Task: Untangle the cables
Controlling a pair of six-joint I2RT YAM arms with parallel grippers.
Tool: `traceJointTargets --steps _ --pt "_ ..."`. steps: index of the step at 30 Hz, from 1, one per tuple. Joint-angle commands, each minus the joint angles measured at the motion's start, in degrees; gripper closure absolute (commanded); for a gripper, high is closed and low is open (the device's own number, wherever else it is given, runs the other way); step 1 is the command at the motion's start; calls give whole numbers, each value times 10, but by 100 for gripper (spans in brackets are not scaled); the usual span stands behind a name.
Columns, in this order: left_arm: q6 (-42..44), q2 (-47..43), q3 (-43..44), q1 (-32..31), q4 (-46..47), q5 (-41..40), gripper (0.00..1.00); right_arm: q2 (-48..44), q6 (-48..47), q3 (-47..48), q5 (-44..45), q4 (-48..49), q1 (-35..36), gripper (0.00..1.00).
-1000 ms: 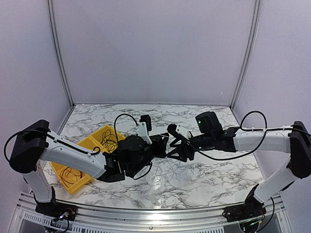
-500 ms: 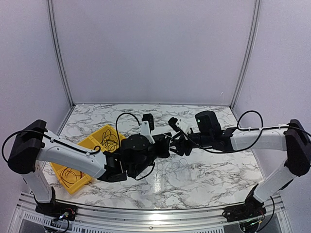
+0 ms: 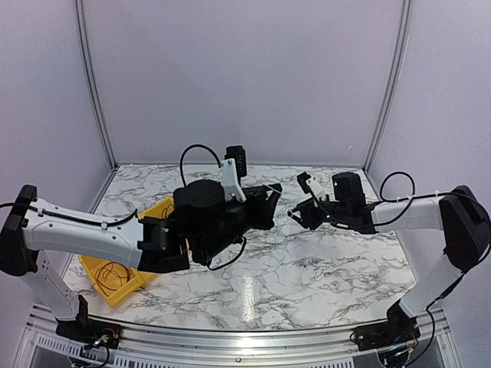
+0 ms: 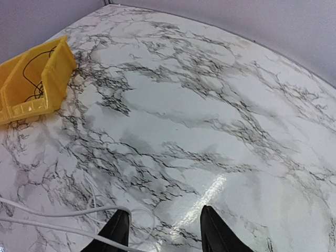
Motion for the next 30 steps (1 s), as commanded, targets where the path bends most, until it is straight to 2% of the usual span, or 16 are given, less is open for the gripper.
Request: traceJointTargets --steps 1,4,8,12,15,18,22,25,30 --pt "56 -35 88 -6 -124 61 100 35 12 15 -18 -5 -67 55" --pt "98 -43 141 -12 -192 72 100 38 16 15 -27 -9 -103 56" --pt "150 -50 214 -15 -296 43 100 41 17 15 -32 -13 -130 57" --pt "190 -75 230 -18 -332 10 100 47 15 21 -35 -22 -153 57" --pt "209 -87 246 -17 -398 -21 100 45 17 26 -35 -30 -171 58" --pt "224 -100 237 -16 -436 -47 100 39 0 28 -51 -33 -180 57" --pt "218 -113 209 -11 -485 -61 100 31 -46 69 -87 -97 -181 51" --pt "195 -124 180 3 -512 -54 100 11 -90 87 -106 -128 -181 46" --pt "144 -145 128 44 -542 -21 100 -13 -156 129 -134 -239 -181 44"
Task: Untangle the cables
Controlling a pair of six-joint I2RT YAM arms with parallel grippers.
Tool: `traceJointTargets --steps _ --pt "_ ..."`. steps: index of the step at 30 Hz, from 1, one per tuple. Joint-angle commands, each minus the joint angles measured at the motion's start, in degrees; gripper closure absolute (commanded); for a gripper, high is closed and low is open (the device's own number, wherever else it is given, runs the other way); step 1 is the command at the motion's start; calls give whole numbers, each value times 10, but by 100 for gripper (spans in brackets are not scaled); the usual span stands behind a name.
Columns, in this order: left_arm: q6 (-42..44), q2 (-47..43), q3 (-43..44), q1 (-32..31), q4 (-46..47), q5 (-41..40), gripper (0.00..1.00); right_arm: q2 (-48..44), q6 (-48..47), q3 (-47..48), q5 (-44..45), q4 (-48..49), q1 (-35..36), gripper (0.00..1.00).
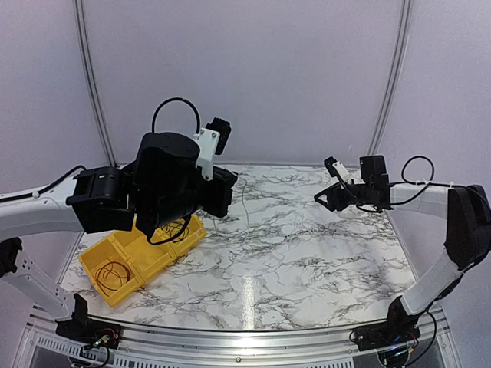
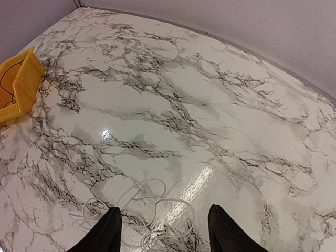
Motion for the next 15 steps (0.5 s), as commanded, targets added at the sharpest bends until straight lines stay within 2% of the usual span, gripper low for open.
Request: traceJointTargets --steps 1,5,11,15 --pt "-51 -30 -38 42 -61 24 100 -37 -83 54 -37 -116 -3 43" --pt "-81 -57 -76 92 -78 42 100 -78 -124 74 -29 -176 -3 41" --pt "-86 -94 -118 161 -111 57 100 -162 -137 24 -68 -166 -3 40" --pt "-86 -129 -154 201 -124 53 100 -194 -148 -22 -61 -120 -3 40"
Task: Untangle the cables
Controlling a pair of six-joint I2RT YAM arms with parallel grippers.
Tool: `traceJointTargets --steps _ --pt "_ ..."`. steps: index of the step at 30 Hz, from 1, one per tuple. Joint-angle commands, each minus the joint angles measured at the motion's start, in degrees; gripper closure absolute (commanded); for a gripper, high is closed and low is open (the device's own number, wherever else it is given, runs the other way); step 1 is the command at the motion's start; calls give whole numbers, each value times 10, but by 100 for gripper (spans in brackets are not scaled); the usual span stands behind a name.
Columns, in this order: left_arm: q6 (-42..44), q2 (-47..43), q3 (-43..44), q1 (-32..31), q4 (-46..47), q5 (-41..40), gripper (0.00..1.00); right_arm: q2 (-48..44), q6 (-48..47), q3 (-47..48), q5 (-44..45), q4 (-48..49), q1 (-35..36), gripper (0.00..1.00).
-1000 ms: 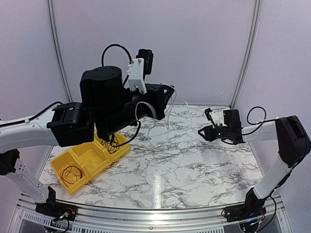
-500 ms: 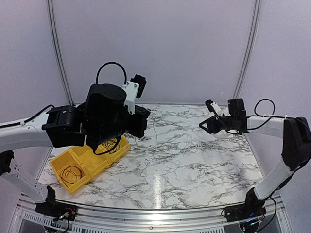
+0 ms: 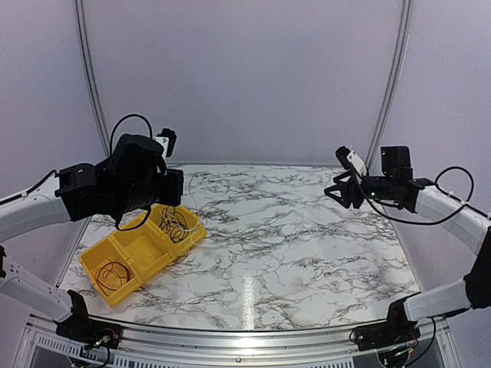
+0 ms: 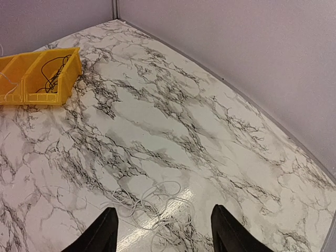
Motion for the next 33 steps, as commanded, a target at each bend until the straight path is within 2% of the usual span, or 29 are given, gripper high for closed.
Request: traceJointTargets --steps 1,10,15,23,33 --pt "-7 -49 -40 37 -36 1 100 -21 -25 -40 -12 25 -3 40" --pt "3 -132 -129 111 -59 -33 100 -1 -42 -42 -33 18 -3 40" --pt "22 -146 -154 155 -82 -48 100 1 -52 -42 -29 14 -3 41" --pt "48 -105 -180 208 -81 -65 100 9 -62 -43 -23 11 -2 42" --pt "95 -20 -224 215 35 -35 100 23 -76 -42 -19 5 -3 43"
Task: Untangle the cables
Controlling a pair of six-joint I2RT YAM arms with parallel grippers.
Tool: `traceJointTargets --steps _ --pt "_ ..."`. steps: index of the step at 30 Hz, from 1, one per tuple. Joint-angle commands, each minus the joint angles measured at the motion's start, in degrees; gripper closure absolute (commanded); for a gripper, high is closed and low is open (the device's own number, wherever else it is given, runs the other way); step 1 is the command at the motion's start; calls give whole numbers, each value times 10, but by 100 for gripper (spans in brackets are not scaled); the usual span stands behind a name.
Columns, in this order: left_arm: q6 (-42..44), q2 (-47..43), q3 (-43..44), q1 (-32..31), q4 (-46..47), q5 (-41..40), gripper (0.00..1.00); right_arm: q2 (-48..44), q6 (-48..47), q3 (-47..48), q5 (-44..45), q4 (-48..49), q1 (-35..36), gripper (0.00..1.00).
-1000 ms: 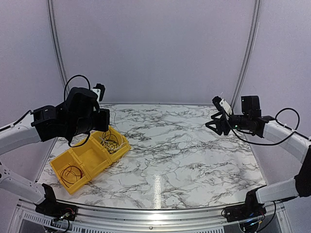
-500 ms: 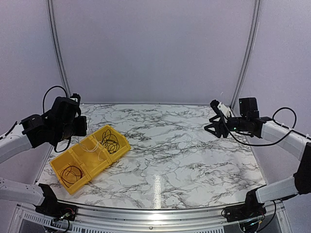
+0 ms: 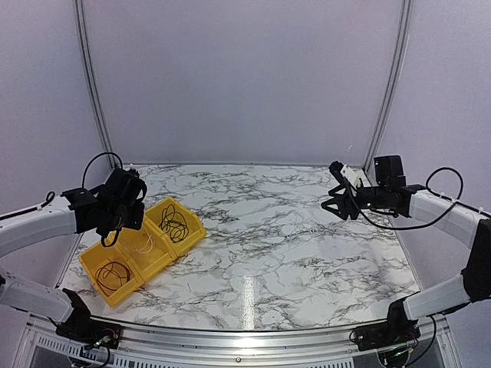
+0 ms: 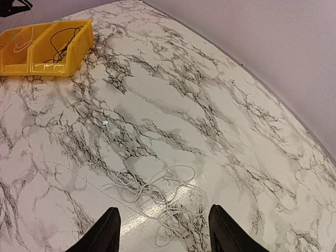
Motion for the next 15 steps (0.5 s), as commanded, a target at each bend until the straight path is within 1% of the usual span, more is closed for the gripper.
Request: traceJointTargets --steps 1,6,11,15 --pt "24 36 -13 4 71 28 100 5 -12 2 3 -3 -3 43" --pt "9 77 -20 7 101 87 100 11 -20 1 2 -6 -3 43" --pt "-48 101 -28 15 73 81 100 17 -24 2 -3 -9 -3 43" --pt "-86 98 -38 23 65 87 100 23 -26 3 -4 -10 -2 44"
